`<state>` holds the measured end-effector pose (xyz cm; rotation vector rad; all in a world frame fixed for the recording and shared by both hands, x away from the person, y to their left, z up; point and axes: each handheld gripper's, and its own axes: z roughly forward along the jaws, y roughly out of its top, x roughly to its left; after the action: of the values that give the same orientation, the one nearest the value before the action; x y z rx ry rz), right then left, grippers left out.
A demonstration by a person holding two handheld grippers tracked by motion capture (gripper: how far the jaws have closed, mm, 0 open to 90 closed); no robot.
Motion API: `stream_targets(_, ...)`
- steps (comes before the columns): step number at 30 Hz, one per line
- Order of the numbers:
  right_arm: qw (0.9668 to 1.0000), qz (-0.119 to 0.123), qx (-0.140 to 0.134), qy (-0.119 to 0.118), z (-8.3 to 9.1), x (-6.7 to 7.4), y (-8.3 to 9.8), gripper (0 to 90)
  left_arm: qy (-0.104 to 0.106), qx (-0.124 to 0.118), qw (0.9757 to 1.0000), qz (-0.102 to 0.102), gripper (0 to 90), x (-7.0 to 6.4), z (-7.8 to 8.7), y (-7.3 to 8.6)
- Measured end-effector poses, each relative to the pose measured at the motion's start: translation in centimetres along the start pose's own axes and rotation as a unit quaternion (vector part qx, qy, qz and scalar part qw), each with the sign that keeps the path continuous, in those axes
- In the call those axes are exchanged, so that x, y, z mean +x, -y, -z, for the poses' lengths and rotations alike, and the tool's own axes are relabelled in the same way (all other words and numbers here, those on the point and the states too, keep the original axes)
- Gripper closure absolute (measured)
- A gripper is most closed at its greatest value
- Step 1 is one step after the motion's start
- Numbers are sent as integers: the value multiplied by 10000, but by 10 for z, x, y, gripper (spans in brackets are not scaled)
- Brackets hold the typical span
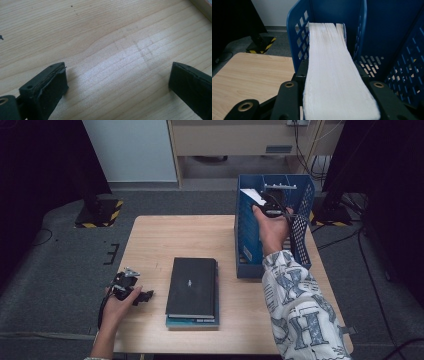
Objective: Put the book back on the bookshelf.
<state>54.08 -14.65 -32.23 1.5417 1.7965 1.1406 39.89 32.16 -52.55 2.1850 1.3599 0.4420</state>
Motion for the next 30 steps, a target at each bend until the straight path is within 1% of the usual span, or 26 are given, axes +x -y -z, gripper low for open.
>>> stream_targets(7, 9996, 93, -252, 78, -2, 5, -4, 606, 3, 6, 10000, -11, 11, 0, 0, 0)
stream_targets(9, 9993, 93, -342, 97, -4, 4, -2, 605, 12, 8, 10000, 5, 10, 0, 0, 0)
stream_targets(10, 9992, 88, -387, 99, -6, 4, 2, 605, 12, 8, 10000, 4, 11, 0, 0, 0)
stream_targets(13, 9990, 57, -444, 78, -8, 4, 9, 605, 14, 23, 10000, -17, 10, 0, 0, 0)
stream_targets(17, 9993, 144, -351, 57, -4, 5, 11, 601, 9, 30, 10000, -28, 11, 0, 0, -1)
stream_targets(21, 9998, 128, -165, 5, 2, 5, 13, 597, 11, 14, 10000, -9, 12, -1, 0, -1)
stream_targets(23, 9998, 170, -103, -27, 5, 4, 15, 595, 12, 31, 10000, -31, 13, -1, 0, -1)
stream_targets(26, 9995, 285, -62, -84, 10, 5, 19, 592, 14, 37, 10000, -43, 13, -2, 0, -1)
stream_targets(30, 9994, 338, -38, -90, 16, 7, 26, 588, 13, 46, 10000, -50, 13, -2, 0, -1)
